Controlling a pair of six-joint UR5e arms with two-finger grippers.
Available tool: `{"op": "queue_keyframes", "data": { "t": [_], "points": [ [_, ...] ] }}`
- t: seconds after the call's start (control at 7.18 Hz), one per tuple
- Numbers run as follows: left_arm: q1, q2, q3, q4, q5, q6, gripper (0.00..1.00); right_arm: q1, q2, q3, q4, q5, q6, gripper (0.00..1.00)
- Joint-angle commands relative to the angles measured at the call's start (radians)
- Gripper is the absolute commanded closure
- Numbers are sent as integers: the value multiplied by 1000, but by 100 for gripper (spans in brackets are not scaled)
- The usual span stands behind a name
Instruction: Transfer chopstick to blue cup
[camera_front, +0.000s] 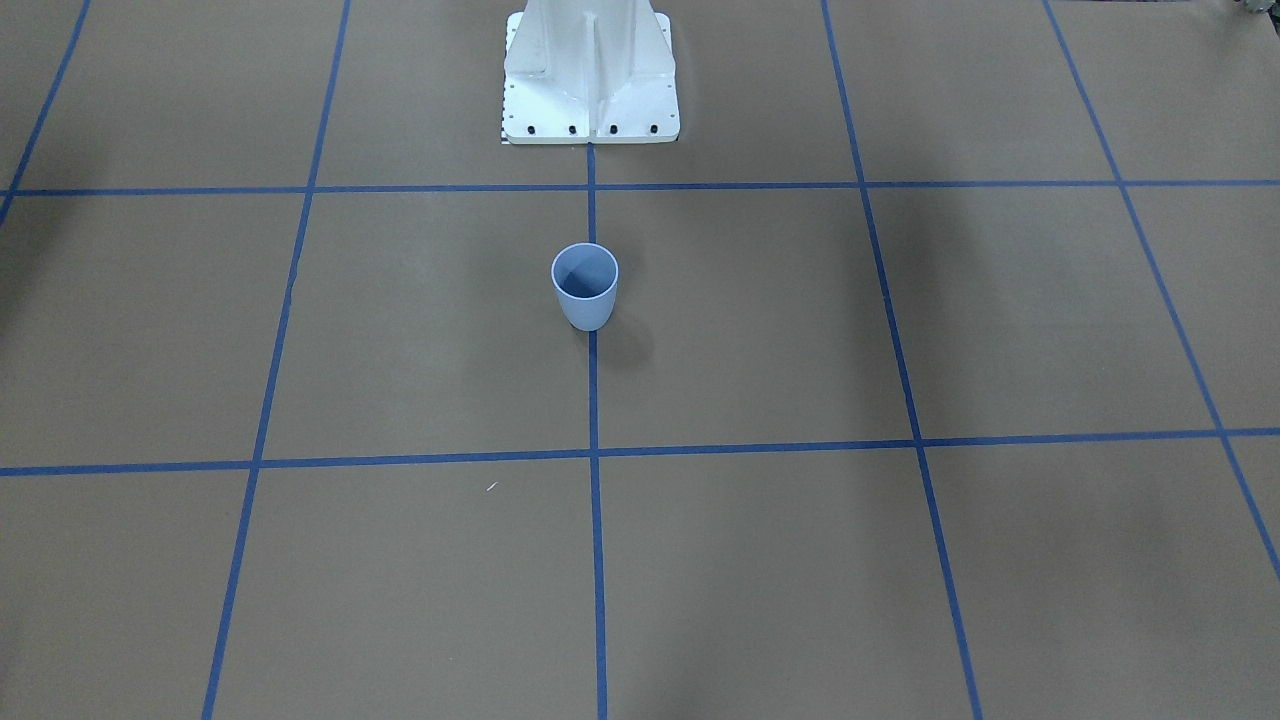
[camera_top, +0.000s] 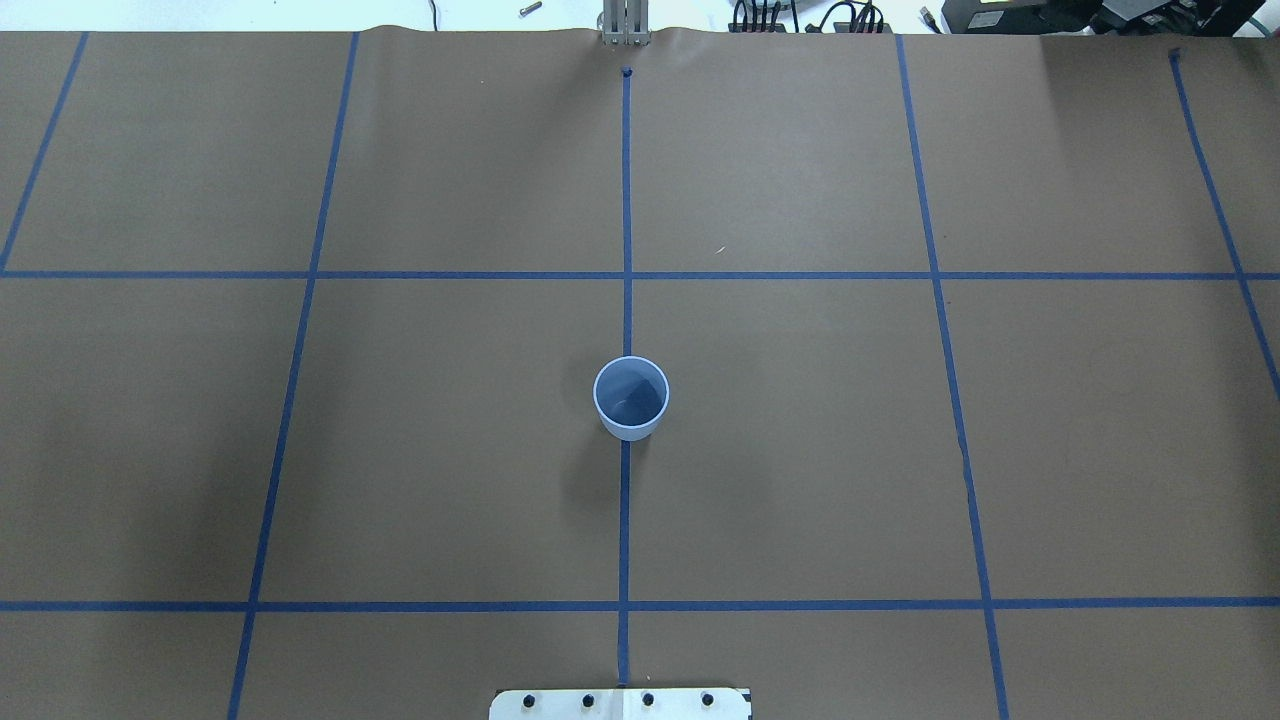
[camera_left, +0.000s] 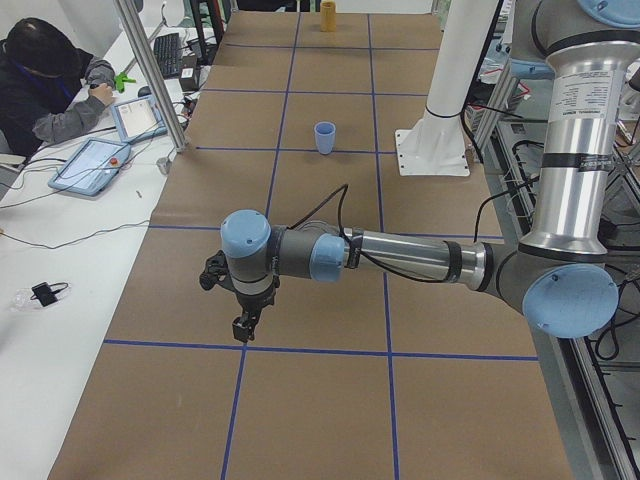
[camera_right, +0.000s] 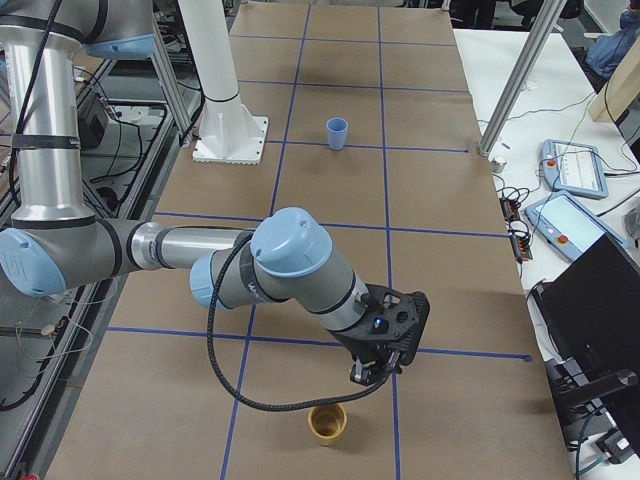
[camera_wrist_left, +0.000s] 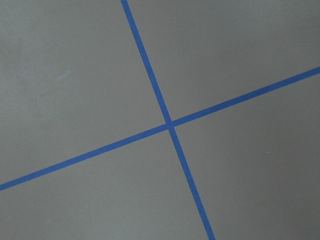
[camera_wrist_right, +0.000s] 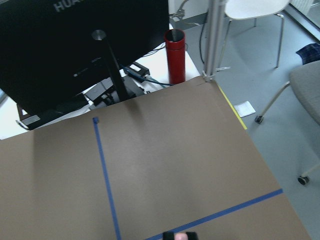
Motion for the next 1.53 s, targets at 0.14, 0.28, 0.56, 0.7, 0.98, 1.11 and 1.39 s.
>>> {"op": "queue_keyframes", "data": {
  "t": [0.14, 0.28, 0.56, 0.7, 0.98, 1.11, 1.39],
  "points": [
    [1, 0, -9, 0, 1, -1, 1, -296, 89, 121, -3, -53, 313, 100],
    [1, 0, -15, 0, 1, 1, 1, -398, 117, 144, -2, -86, 439, 100],
    [2, 0, -17, 0, 1, -1, 1, -577, 233, 181, -13, -101, 684, 100],
    [2, 0, -17, 0, 1, 1, 1, -668, 305, 192, -22, -142, 833, 100],
    [2, 0, -17, -1, 1, 1, 1, -884, 488, 255, -234, -302, 1027, 100],
    [2, 0, -15, 0, 1, 1, 1, -955, 581, 285, -405, -340, 1126, 100],
    [2, 13, -15, -1, 0, 1, 1, -1186, 704, 261, -558, -600, 1257, 100]
  ]
}}
